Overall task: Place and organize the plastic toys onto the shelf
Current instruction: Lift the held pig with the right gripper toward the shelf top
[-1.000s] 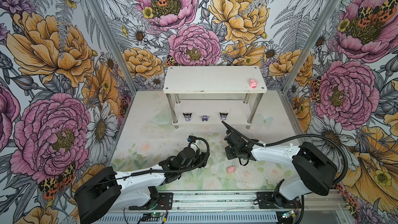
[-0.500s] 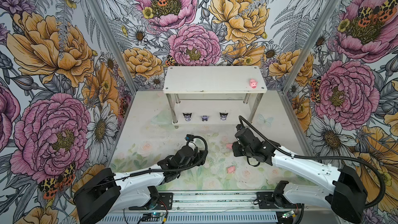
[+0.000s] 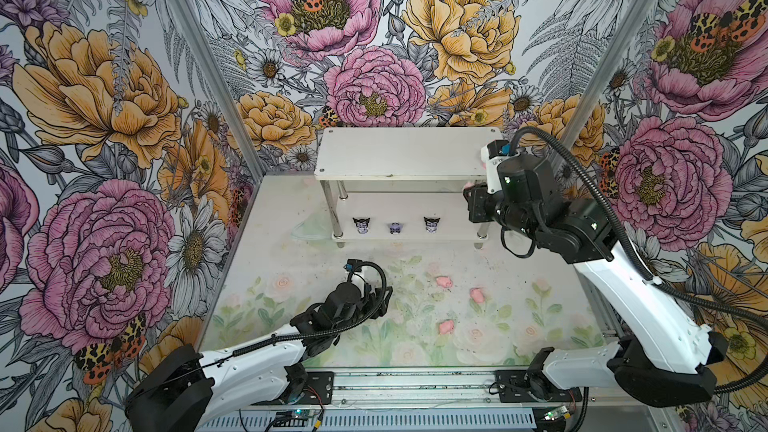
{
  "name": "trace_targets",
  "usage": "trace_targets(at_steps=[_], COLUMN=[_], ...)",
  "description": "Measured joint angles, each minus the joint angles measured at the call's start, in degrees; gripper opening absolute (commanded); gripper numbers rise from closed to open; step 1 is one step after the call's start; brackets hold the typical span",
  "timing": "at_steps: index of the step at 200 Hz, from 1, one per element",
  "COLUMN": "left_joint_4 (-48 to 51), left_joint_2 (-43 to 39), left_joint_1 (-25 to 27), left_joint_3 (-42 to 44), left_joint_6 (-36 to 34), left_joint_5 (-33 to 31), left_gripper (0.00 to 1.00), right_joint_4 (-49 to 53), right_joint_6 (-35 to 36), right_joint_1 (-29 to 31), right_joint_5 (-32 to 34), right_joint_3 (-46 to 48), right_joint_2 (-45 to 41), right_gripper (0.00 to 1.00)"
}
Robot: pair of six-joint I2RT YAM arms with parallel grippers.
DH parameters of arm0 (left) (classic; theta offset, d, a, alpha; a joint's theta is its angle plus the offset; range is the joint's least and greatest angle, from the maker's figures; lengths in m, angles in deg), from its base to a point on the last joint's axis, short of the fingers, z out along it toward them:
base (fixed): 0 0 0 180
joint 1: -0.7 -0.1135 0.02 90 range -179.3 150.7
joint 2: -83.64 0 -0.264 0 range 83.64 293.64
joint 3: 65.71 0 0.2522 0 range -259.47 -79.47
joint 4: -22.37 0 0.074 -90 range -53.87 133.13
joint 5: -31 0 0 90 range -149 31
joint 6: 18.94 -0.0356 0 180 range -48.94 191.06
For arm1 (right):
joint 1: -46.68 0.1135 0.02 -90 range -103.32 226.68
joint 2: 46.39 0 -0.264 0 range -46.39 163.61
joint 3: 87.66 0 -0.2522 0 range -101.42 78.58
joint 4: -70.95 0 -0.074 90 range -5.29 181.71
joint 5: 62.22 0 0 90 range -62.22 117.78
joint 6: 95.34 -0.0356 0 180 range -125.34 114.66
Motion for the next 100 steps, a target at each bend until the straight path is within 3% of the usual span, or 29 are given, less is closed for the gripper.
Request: trace_targets(at_steps=[38,100], left_joint_4=[4.09,10.82], left_joint_2=[-7.5,-20.06], left_joint_1=[-0.04,-0.04], left_joint_3=[1.6,5.35], left_joint_6=[0.31,3.34], left_joint_5=[-0.15,-2.51], left_gripper=[0.76,0.77], right_joint_4=[3.15,7.37], right_joint_6=[3.17,5.66], right_joint_1=[-4.52,-6.84], right_joint_5=[0.61,0.61], right_joint_3=[-12.94,-25.42], right_joint_2=[9.84,23.65], right_gripper=[0.19,0.18])
